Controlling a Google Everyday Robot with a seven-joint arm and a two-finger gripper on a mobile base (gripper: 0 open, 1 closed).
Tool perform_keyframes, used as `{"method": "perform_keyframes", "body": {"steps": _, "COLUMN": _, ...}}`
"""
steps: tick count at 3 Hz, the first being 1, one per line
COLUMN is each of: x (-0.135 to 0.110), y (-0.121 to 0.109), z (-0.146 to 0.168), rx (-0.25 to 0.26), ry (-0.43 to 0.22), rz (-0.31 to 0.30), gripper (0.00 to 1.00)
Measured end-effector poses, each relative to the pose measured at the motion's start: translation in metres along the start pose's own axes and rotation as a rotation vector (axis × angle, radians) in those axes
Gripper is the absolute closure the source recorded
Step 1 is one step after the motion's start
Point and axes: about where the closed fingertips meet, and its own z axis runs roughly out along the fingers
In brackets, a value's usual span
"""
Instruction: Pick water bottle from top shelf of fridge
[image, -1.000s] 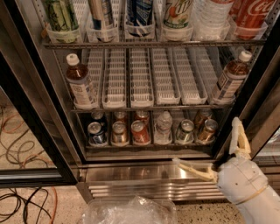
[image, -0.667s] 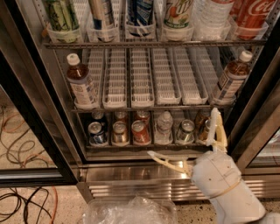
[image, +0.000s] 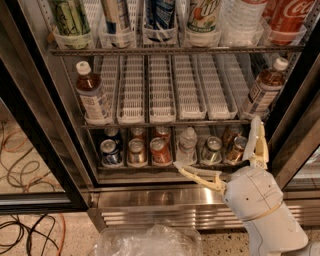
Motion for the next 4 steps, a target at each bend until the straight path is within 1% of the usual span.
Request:
{"method": "perform_keyframes", "body": {"steps": 1, "x": 0.022, "y": -0.018, "z": -0.006, "rx": 0.037, "ry": 0.007, "rz": 0.021, "gripper": 0.00}}
{"method": "perform_keyframes", "body": {"steps": 2, "x": 0.027, "y": -0.037, "z": -0.005, "rx": 0.101, "ry": -0.040, "rz": 0.075, "gripper": 0.00}}
{"method": "perform_keyframes", "body": {"steps": 3, "x": 0.033, "y": -0.041, "z": -0.009, "rx": 0.118, "ry": -0.050, "rz": 0.105, "gripper": 0.00}}
{"method": "perform_keyframes", "body": {"steps": 4, "x": 0.030, "y": -0.039, "z": -0.006, "rx": 0.120, "ry": -0.076, "rz": 0.136, "gripper": 0.00}}
